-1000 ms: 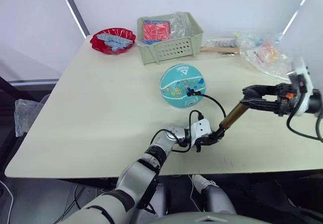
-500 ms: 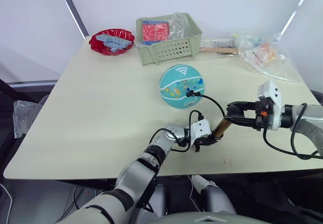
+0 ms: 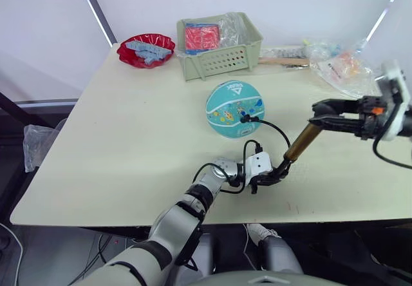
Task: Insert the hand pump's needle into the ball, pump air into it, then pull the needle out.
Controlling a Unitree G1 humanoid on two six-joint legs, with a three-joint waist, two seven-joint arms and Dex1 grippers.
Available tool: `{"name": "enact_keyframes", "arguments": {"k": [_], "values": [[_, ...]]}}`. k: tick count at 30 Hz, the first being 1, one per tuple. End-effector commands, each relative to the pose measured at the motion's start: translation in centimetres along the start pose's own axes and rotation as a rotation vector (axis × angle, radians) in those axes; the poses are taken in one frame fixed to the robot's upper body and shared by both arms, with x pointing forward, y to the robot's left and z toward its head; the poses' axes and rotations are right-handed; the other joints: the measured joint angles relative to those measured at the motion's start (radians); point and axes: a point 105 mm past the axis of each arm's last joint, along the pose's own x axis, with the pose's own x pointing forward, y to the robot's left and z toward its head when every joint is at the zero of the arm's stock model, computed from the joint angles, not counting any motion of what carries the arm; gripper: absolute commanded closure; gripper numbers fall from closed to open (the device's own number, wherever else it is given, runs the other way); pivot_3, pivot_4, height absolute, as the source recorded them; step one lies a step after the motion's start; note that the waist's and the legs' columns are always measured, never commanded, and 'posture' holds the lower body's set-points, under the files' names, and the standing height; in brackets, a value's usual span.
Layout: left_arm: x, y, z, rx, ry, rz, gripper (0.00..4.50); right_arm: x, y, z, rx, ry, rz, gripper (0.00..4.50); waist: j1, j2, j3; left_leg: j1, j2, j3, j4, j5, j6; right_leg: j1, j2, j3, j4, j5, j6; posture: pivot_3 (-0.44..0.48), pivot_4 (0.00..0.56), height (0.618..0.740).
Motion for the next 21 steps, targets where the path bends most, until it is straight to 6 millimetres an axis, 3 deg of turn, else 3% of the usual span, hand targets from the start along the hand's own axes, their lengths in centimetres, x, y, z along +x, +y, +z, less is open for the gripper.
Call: {"name": "enact_keyframes", "arguments": {"k": [1, 5, 10, 14, 21], "values": [[-1.4, -3.3, -6.3, -0.132, 0.211, -0.08, 3.38, -2.6, -0.3, 4.7, -0.123, -0.099, -0.087, 2.42, 0.0, 0.0, 0.0, 0.0, 0.0, 0.0, 0.0, 0.0, 0.0, 0.0, 0.0, 0.0, 0.0, 0.0, 0.0, 0.0, 0.15, 0.738], [-1.4, -3.4, -6.3, -0.129, 0.211, -0.083, 3.38, -3.2, -0.2, 5.7, -0.123, -0.11, -0.092, 2.42, 0.0, 0.0, 0.0, 0.0, 0.0, 0.0, 0.0, 0.0, 0.0, 0.0, 0.0, 0.0, 0.0, 0.0, 0.0, 0.0, 0.15, 0.738], [-1.3, -3.4, -6.2, -0.128, 0.209, -0.086, 3.38, -3.0, -0.4, 4.5, -0.104, -0.058, -0.092, 2.42, 0.0, 0.0, 0.0, -0.001, 0.0, 0.0, 0.0, 0.0, 0.0, -0.001, 0.0, 0.001, 0.0, 0.0, 0.0, 0.0, 0.15, 0.738], [-1.2, -3.7, -6.2, -0.128, 0.208, -0.093, 3.38, -1.5, -0.8, 0.5, -0.078, 0.062, -0.095, 2.42, -0.001, -0.002, -0.002, 0.0, 0.0, 0.0, -0.001, 0.0, 0.0, 0.0, 0.0, 0.001, 0.0, 0.0, 0.0, 0.0, 0.15, 0.738], [-1.3, -3.3, -6.1, -0.129, 0.196, -0.069, 3.38, 0.9, -1.2, -4.1, -0.01, 0.116, -0.094, 2.42, -0.003, -0.007, -0.006, 0.004, 0.0, 0.0, -0.002, 0.0, 0.0, 0.003, 0.0, 0.001, 0.0, 0.0, 0.0, 0.0, 0.15, 0.738]]}}
